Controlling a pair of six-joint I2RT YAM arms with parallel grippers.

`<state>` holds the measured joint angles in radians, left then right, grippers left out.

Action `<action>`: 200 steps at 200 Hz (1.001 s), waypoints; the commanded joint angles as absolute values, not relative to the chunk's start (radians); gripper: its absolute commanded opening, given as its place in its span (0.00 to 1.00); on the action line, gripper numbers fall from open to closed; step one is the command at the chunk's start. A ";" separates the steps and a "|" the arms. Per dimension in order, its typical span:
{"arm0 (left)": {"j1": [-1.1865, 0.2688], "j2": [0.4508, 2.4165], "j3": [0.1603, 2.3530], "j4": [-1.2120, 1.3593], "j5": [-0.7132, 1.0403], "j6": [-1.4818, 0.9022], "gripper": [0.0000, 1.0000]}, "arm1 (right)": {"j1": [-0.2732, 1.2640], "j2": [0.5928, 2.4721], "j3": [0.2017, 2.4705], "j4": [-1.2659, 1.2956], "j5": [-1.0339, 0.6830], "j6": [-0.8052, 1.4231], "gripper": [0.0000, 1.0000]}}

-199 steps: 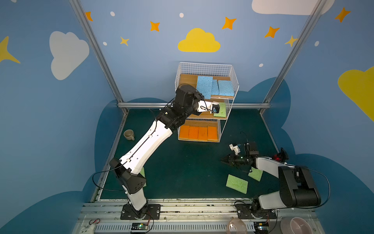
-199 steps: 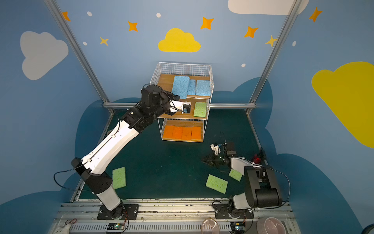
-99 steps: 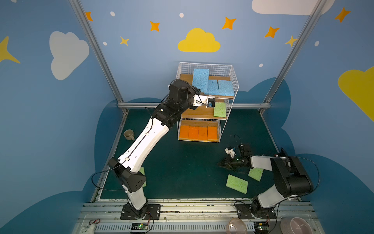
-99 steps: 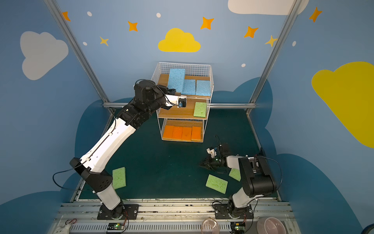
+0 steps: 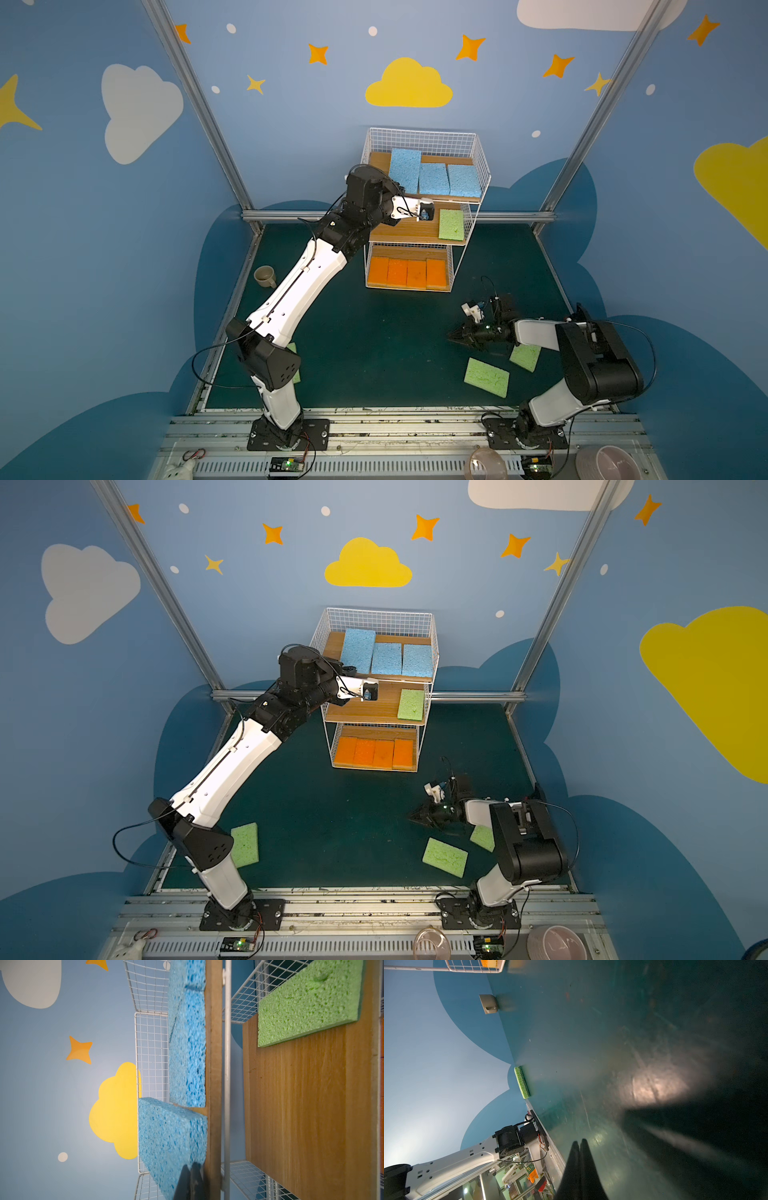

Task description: Place and organize the cleaning sponges onto the shelf

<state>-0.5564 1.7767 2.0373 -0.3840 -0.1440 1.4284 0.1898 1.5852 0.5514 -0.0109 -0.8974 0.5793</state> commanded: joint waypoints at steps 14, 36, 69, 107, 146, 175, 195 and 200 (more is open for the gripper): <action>-0.552 1.796 2.030 -0.349 -0.128 1.425 0.03 | 0.195 1.588 0.566 0.000 -0.895 0.578 0.00; -0.548 1.799 2.031 -0.347 -0.126 1.419 0.05 | 0.194 1.582 0.563 0.000 -0.896 0.578 0.00; -0.548 1.805 2.031 -0.336 -0.129 1.416 0.21 | 0.195 1.582 0.561 -0.001 -0.896 0.577 0.00; -0.548 1.802 2.015 -0.339 -0.132 1.421 0.42 | 0.194 1.574 0.560 -0.006 -0.896 0.574 0.00; -0.549 1.789 1.995 -0.338 -0.137 1.426 0.55 | 0.194 1.565 0.560 -0.012 -0.894 0.574 0.00; -0.553 1.772 1.981 -0.348 -0.142 1.422 0.63 | 0.193 1.557 0.560 -0.014 -0.893 0.574 0.00; -0.558 1.758 1.968 -0.369 -0.140 1.414 0.66 | 0.195 1.553 0.561 -0.019 -0.893 0.574 0.00; -0.559 1.755 1.964 -0.375 -0.140 1.414 0.68 | 0.194 1.552 0.563 -0.019 -0.893 0.574 0.00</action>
<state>-0.5526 1.7653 2.0029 -0.2615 -0.1345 1.4315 0.1898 1.5757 0.5514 -0.0074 -0.8974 0.5793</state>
